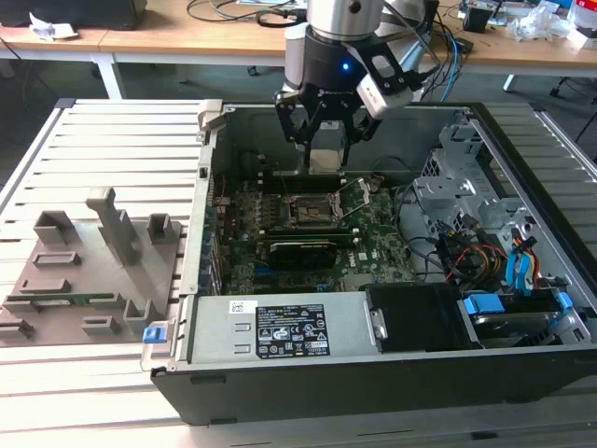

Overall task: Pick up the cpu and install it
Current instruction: 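Pick up the cpu and move it towards the insertion slot, then place the cpu into insertion slot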

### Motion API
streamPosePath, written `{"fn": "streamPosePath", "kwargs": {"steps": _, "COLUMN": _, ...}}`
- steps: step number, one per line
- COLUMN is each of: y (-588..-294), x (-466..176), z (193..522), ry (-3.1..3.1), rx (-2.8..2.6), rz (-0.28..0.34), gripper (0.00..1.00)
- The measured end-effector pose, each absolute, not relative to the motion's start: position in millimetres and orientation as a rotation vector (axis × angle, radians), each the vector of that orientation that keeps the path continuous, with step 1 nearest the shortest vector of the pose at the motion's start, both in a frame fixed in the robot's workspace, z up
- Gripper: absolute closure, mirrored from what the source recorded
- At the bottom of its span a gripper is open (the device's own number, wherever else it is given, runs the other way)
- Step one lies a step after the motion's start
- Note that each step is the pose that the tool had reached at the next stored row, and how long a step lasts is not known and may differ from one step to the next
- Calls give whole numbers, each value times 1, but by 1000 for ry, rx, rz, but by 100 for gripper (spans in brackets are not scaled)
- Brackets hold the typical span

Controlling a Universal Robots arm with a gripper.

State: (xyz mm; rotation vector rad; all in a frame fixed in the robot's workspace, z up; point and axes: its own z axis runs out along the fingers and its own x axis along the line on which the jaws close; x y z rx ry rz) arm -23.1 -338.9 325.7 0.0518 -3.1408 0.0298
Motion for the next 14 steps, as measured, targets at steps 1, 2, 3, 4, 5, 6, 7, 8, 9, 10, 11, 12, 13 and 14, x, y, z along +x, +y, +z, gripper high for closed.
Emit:
{"fn": "streamPosePath", "kwargs": {"steps": 1, "y": -339, "x": -21, "z": 323, "ry": -3141, "rx": 52, "rz": 30, "gripper": 45}}
{"fn": "streamPosePath", "kwargs": {"steps": 2, "y": -339, "x": -19, "z": 321, "ry": -3141, "rx": 52, "rz": 30, "gripper": 45}}
{"fn": "streamPosePath", "kwargs": {"steps": 3, "y": -338, "x": -14, "z": 316, "ry": -3140, "rx": 52, "rz": 30, "gripper": 45}}
{"fn": "streamPosePath", "kwargs": {"steps": 4, "y": -338, "x": -11, "z": 313, "ry": -3140, "rx": 52, "rz": 30, "gripper": 45}}
{"fn": "streamPosePath", "kwargs": {"steps": 5, "y": -338, "x": -10, "z": 309, "ry": -3140, "rx": 52, "rz": 30, "gripper": 45}}
{"fn": "streamPosePath", "kwargs": {"steps": 6, "y": -338, "x": -9, "z": 307, "ry": -3140, "rx": 52, "rz": 30, "gripper": 45}}
{"fn": "streamPosePath", "kwargs": {"steps": 7, "y": -338, "x": -9, "z": 307, "ry": -3140, "rx": 52, "rz": 30, "gripper": 45}}
{"fn": "streamPosePath", "kwargs": {"steps": 8, "y": -338, "x": -9, "z": 307, "ry": -3140, "rx": 52, "rz": 30, "gripper": 45}}
{"fn": "streamPosePath", "kwargs": {"steps": 9, "y": -338, "x": -9, "z": 307, "ry": -3140, "rx": 52, "rz": 30, "gripper": 45}}
{"fn": "streamPosePath", "kwargs": {"steps": 10, "y": -338, "x": -9, "z": 307, "ry": -3140, "rx": 52, "rz": 30, "gripper": 45}}
{"fn": "streamPosePath", "kwargs": {"steps": 11, "y": -338, "x": -9, "z": 307, "ry": -3140, "rx": 52, "rz": 30, "gripper": 45}}
{"fn": "streamPosePath", "kwargs": {"steps": 12, "y": -338, "x": -9, "z": 307, "ry": -3140, "rx": 52, "rz": 30, "gripper": 45}}
{"fn": "streamPosePath", "kwargs": {"steps": 13, "y": -338, "x": -9, "z": 307, "ry": -3140, "rx": 52, "rz": 30, "gripper": 45}}
{"fn": "streamPosePath", "kwargs": {"steps": 14, "y": -338, "x": -9, "z": 307, "ry": -3140, "rx": 36, "rz": 30, "gripper": 45}}
